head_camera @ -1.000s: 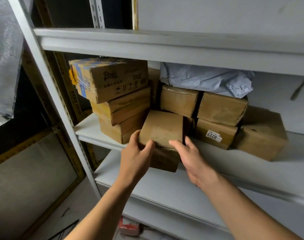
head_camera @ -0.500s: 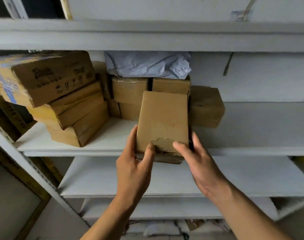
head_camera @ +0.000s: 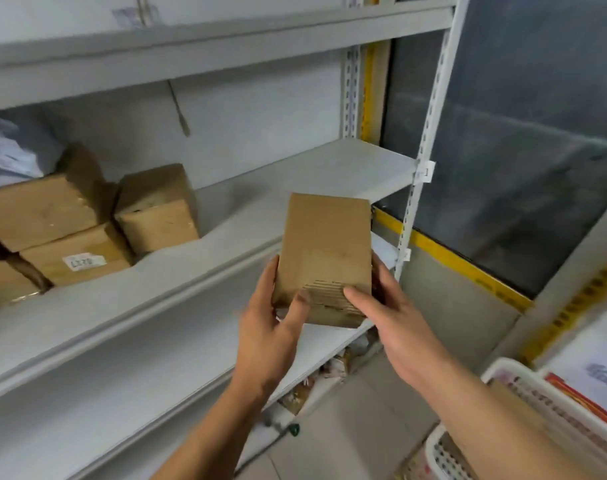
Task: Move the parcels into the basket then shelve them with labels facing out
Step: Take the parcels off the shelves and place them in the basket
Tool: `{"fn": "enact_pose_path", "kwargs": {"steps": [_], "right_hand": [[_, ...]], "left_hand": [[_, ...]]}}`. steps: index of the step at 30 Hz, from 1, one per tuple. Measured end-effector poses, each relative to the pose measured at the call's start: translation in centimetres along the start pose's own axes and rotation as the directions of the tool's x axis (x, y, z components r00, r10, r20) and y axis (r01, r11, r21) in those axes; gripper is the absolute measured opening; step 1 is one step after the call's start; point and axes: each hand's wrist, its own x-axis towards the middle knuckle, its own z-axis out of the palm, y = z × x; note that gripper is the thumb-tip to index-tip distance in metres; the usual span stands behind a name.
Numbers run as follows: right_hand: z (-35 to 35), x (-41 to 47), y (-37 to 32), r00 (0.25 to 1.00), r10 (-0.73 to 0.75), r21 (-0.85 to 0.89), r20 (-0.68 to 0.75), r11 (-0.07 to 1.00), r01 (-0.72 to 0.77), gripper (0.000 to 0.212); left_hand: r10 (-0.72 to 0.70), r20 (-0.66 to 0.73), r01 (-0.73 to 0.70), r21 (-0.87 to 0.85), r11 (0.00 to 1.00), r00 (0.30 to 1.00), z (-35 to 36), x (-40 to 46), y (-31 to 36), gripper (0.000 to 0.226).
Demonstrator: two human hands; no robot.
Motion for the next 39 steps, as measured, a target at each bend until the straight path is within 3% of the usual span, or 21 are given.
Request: {"fn": "enact_pose_path", "kwargs": {"steps": [7, 12, 15, 21, 28, 34, 39], "right_hand": [[-13.9, -3.6, 1.8, 0.972, 0.016, 0.048, -0.236, 0.999, -0.005, 0.071], [-21.2, -7.4, 5.3, 0.917, 0.088, 0.113, -0.389, 0.992, -0.048, 0.071], [-25.0, -9.9, 8.4, 0.838, 0.145, 0.142, -0.526, 0.987, -0.081, 0.07], [-30.4, -15.0, 14.9, 0.645, 0.286, 0.245, -0.709, 0.957, -0.154, 0.071], [-35.3, -20.7, 23.1, 0.458, 0.454, 0.383, -0.764, 0.891, -0.244, 0.071], [-40.3, -22.6, 30.3, 0.398, 0.522, 0.435, -0.754, 0.851, -0.293, 0.072], [-44.5, -22.1, 36.7, 0.434, 0.533, 0.427, -0.726, 0.844, -0.323, 0.074]], "left_hand": [[-0.047, 0.285, 0.064, -0.05, 0.997, 0.957, 13.9, 0.2, 1.1, 0.055], [-0.096, 0.502, 0.093, 0.031, 0.995, 0.859, 22.5, -0.5, -0.5, 0.057], [-0.13, 0.636, 0.108, 0.073, 0.991, 0.761, 28.2, -1.1, -2.4, 0.072], [-0.164, 0.852, 0.127, 0.115, 0.985, 0.498, 38.6, -4.8, -7.6, 0.066], [-0.288, 0.929, 0.154, 0.257, 0.954, 0.232, 46.7, -11.2, -12.9, 0.075], [-0.394, 0.906, 0.234, 0.354, 0.905, 0.154, 52.9, -15.5, -18.8, 0.077], [-0.465, 0.858, 0.18, 0.433, 0.883, 0.218, 57.3, -17.4, -23.1, 0.073]]}}
